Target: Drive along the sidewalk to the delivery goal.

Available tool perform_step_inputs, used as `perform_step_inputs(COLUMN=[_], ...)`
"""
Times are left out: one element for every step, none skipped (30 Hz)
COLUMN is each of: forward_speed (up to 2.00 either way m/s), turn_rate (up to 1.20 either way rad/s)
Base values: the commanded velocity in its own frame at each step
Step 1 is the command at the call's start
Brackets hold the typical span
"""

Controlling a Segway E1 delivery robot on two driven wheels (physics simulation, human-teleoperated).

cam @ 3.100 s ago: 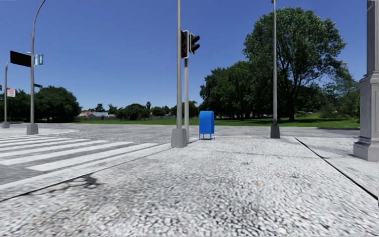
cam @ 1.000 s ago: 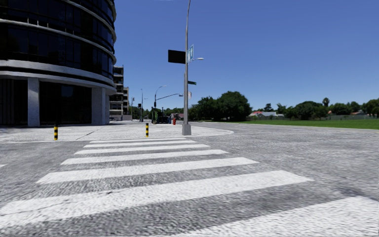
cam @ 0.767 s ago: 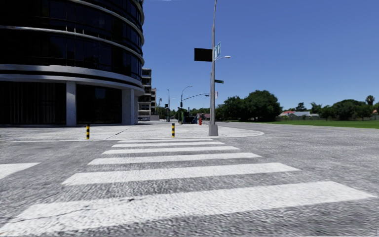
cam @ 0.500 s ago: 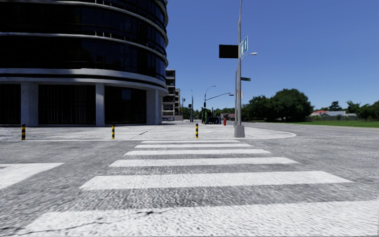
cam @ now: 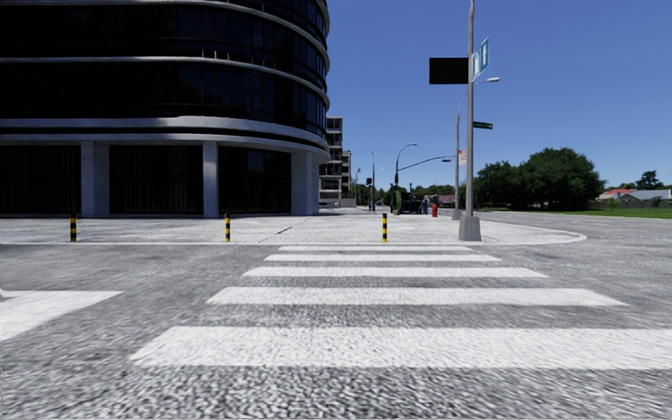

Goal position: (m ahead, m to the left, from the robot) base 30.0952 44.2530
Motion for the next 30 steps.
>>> perform_step_inputs(forward_speed=[1.15, 1.15, 1.15, 1.15, 1.15, 1.15, 1.15, 1.19, 1.86, 1.86, 2.0, 2.0, 2.0, 2.0, 2.0, 2.0, 2.0, 2.0, 2.0, 2.0, 2.0, 2.0, 2.0, 2.0, 2.0, 2.0, 2.0, 2.0, 2.0, 2.0], turn_rate=[0.0, 0.0, 0.0, 0.0, 0.0, 0.0, 0.0, 0.0, 0.0, 0.0, 0.0, 0.0, 0.0, 0.0, 0.0, 0.0, 0.0, 0.0, 0.0, 0.0, 0.0, 0.0, 0.0, 0.0, 0.0, 0.0, 0.0, 0.0, 0.0, 0.0])
